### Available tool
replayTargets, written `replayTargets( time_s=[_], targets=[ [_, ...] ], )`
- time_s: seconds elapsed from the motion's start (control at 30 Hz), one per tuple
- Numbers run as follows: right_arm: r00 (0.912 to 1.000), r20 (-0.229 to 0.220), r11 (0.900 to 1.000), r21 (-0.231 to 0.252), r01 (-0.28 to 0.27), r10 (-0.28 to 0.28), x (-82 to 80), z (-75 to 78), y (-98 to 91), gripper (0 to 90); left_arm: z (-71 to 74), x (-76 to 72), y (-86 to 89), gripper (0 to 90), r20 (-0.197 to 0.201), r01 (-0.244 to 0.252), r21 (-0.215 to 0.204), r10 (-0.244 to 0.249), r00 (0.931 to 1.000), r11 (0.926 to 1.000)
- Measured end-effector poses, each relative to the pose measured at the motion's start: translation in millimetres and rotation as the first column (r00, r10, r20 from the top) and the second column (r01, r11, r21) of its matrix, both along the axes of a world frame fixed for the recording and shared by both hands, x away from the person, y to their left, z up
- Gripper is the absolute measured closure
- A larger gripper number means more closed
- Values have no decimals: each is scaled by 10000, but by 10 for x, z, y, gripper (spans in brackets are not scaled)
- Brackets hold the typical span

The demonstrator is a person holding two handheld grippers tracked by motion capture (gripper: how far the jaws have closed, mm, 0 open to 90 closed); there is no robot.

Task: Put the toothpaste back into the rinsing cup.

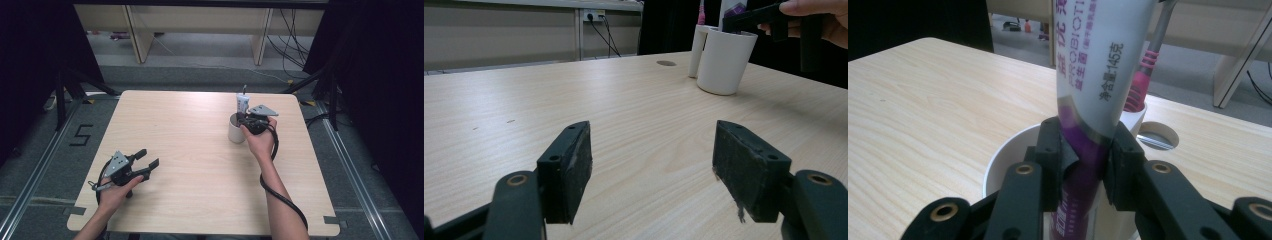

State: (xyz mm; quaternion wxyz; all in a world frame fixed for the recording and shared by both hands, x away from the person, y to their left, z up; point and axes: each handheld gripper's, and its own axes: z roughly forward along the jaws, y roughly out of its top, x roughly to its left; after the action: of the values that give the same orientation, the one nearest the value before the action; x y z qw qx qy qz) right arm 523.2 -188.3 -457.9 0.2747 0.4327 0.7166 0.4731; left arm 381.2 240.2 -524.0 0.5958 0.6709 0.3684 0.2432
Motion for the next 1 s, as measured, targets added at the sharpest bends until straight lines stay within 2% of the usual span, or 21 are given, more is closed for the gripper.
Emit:
replayTargets(
  time_s=[0.03, 0.1, 0.13, 0.17, 0.23, 0.27, 0.43, 0.47, 0.5, 0.53, 0.57, 0.6, 0.63, 0.8, 0.83, 0.9, 0.93, 1.0],
  targets=[
    [9998, 162, 9998, -194, -63, 66, 10, 5, -15, 718, 0, 0, 0, 318, 1, 0, 4, 0, 10000, 10000],
    [10000, 27, 9999, -134, -79, 79, -3, 14, -10, 713, 0, 0, -1, 318, -4, 2, 8, -2, 10000, 10000],
    [9999, 126, 9996, -272, -88, 92, -8, 20, -23, 711, 0, 1, -1, 318, -11, 3, 6, -3, 10000, 10000],
    [10000, 59, 9999, -95, -67, 68, -13, 16, -14, 707, 0, 1, -1, 318, -17, 0, 5, 0, 10000, 10000],
    [9999, -154, 10000, -73, -20, 19, -39, 30, -17, 698, 0, 2, 0, 318, -26, -3, 10, 3, 10000, 10000],
    [10000, -10, 9997, -238, -98, 98, -29, 34, -39, 692, 1, 2, 0, 318, -40, -11, 15, 12, 10000, 10000],
    [9999, -22, 9997, -167, -152, 151, -40, 29, -41, 671, 1, 2, -1, 318, -41, -18, 25, 18, 10000, 10000],
    [9997, 94, 9991, -374, -205, 209, -38, 32, -51, 664, 1, 2, -1, 318, -49, -25, 26, 25, 10000, 10000],
    [9998, 53, 9990, -393, -213, 215, -40, 35, -52, 658, 1, 2, -1, 318, -49, -25, 26, 25, 10000, 10000],
    [9998, -111, 9998, -112, -178, 177, -53, 31, -27, 653, 1, 4, 0, 318, -59, -28, 11, 28, 10000, 10000],
    [10000, -34, 9994, -323, -89, 88, -54, 40, -34, 648, 1, 4, -1, 318, -60, -32, -5, 32, 10000, 10000],
    [9999, -47, 9994, -295, -165, 164, -50, 44, -34, 641, 1, 4, 0, 318, -63, -32, -8, 32, 10000, 10000],
    [9999, 8, 9998, -170, -109, 109, -54, 50, -22, 628, 1, 4, 0, 317, -63, -32, -8, 32, 10000, 10000],
    [9996, 95, 9987, -431, -260, 264, -54, 101, -26, 552, 1, 5, 3, 317, -68, -26, 0, 26, 10000, 10000],
    [9998, -70, 9996, -216, -166, 165, -72, 111, -13, 535, 0, 6, 1, 317, -68, -47, -16, 47, 10000, 10000],
    [9997, -49, 9993, -308, -222, 220, -73, 119, -18, 521, 1, 6, 1, 317, -73, -45, -8, 45, 10000, 10000],
    [9996, -148, 9996, -178, -229, 226, -92, 137, -17, 483, 1, 6, 1, 317, -73, -54, -7, 54, 10000, 10000],
    [9996, -88, 9994, -246, -258, 256, -98, 150, -34, 452, 1, 6, 1, 316, -86, -44, -31, 44, 10000, 10000]
  ],
)
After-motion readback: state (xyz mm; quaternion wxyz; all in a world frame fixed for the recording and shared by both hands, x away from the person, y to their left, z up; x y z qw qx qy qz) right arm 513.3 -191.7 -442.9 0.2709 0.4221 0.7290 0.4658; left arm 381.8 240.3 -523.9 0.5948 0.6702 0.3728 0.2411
